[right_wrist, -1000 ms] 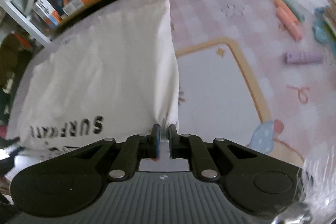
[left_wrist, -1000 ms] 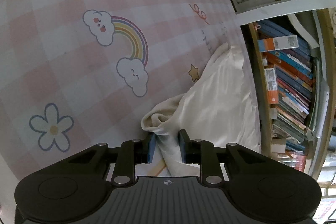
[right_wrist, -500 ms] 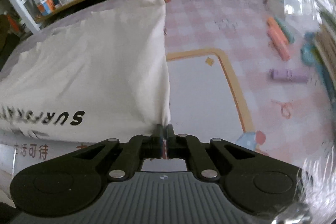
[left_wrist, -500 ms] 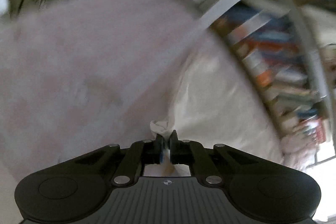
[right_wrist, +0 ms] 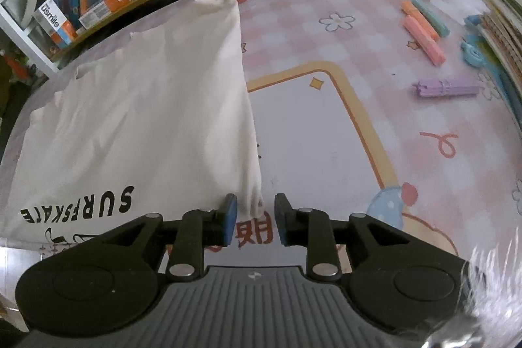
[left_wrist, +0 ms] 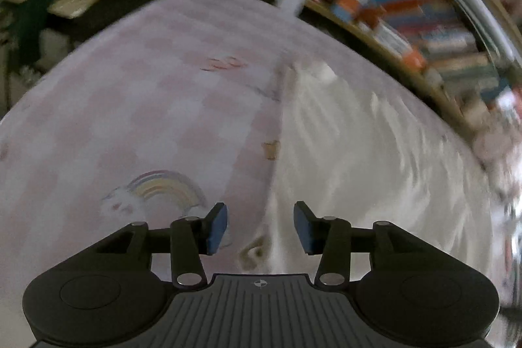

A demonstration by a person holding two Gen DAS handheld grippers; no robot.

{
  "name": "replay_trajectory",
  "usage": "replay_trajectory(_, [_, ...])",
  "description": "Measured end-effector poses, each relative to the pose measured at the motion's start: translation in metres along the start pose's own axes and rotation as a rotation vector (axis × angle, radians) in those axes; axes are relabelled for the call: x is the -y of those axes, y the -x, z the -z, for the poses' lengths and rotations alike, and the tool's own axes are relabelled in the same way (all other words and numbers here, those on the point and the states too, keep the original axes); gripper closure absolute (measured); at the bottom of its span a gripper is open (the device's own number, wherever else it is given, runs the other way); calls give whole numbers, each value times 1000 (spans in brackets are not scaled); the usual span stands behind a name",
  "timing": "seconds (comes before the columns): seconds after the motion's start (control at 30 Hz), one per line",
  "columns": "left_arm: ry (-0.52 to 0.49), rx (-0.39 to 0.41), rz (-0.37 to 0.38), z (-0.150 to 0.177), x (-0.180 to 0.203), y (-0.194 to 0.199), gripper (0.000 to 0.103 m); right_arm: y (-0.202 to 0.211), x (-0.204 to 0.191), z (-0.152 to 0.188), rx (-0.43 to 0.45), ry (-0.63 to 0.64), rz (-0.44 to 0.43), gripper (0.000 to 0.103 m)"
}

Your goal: Fold clothes

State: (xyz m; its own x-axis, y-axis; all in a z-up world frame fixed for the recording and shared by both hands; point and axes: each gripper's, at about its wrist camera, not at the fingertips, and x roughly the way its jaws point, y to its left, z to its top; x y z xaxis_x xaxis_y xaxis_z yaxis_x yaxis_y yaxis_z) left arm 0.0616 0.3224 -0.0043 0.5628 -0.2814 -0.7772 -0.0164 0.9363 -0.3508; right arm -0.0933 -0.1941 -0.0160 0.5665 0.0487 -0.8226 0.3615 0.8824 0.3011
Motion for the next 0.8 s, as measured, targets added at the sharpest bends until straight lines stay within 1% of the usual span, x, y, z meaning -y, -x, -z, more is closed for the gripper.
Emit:
replay_trajectory(0.03, [-35, -4, 13, -2, 5, -4, 61, -1, 0, -1, -2, 3, -4, 79])
replay_trajectory(0.07, [-68, -8, 25, -4, 9, -8, 67, -2, 0, -1, -8, 6, -15, 89])
replay_trajectory(0.1, [-90, -7, 29, -6, 10, -12, 103, -3, 0, -2, -12, 10, -22, 96])
replay_trajectory(0.13, [-94, 20, 19, -9, 10, -10, 103, -3, -1, -3, -11, 18, -18, 99])
replay_trajectory(0.2, [-86, 72, 4, -16, 8, -7, 103, -1, 1, -5, 2, 28, 2, 100])
replay_trajectory(0.27, [6, 111, 24, -25, -5, -6, 103, 1, 3, -5, 10, 17, 9, 100])
replay_trajectory(0.37, [-2, 84, 29, -27, -10, -16, 103, -1, 3, -2, 8, 14, 13, 100])
replay_trajectory(0.43, [14, 105, 43, -26, -12, -14, 102, -2, 2, -1, 7, 21, 18, 100])
replay_trajectory(0.67, [39, 54, 28, -43, -27, -15, 83, -3, -1, -2, -7, 42, 25, 98])
replay_trajectory(0.73, [-9, 63, 24, -54, -16, -26, 72, -4, -2, -3, -13, 52, 29, 97])
replay_trajectory(0.8, [-60, 57, 23, -63, -1, -43, 65, -6, -5, -3, -17, 70, 39, 97])
